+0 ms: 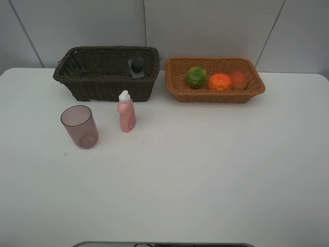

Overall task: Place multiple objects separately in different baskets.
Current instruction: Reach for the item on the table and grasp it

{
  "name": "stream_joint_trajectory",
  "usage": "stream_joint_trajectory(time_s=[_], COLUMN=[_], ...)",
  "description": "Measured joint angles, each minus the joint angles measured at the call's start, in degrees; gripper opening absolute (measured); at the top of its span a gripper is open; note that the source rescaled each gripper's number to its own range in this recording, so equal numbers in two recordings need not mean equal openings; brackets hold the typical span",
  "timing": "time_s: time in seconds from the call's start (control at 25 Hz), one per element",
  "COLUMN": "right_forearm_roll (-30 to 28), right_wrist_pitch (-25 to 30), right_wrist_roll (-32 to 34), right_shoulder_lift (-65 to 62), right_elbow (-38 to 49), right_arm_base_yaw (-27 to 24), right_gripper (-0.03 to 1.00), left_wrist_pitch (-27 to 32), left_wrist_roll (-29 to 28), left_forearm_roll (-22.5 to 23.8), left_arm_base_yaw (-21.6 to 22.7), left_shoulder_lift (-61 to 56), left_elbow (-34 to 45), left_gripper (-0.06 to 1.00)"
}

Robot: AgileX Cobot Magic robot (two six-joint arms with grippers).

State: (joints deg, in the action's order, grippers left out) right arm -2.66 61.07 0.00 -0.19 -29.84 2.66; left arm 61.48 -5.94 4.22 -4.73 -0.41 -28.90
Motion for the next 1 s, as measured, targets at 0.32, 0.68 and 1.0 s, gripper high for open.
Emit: stream_joint_trajectory(time_s=[0.32,0.68,1.0], right_forearm_roll=[0.0,0.0,0.0], right_wrist_pitch=[0.0,0.0,0.1], right_wrist_roll=[0.0,0.0,0.0], right_shoulder_lift=[0.0,0.0,0.0], right_elbow=[0.0,0.0,0.0], right_arm_base_yaw=[0.0,0.0,0.0], right_gripper=[0.79,0.79,0.79], left_wrist_pitch=[0.0,-1.6,-20.1], left_wrist_roll=[0.0,-0.1,-6.2], left_forearm_roll=[0.0,3.8,4.7], left_arm_base_yaw=[0.0,0.0,-0.1], left_shoulder_lift=[0.0,6.7,32.1], left_elbow=[0.0,-0.5,-6.6], left_gripper=[0.92,0.92,0.92])
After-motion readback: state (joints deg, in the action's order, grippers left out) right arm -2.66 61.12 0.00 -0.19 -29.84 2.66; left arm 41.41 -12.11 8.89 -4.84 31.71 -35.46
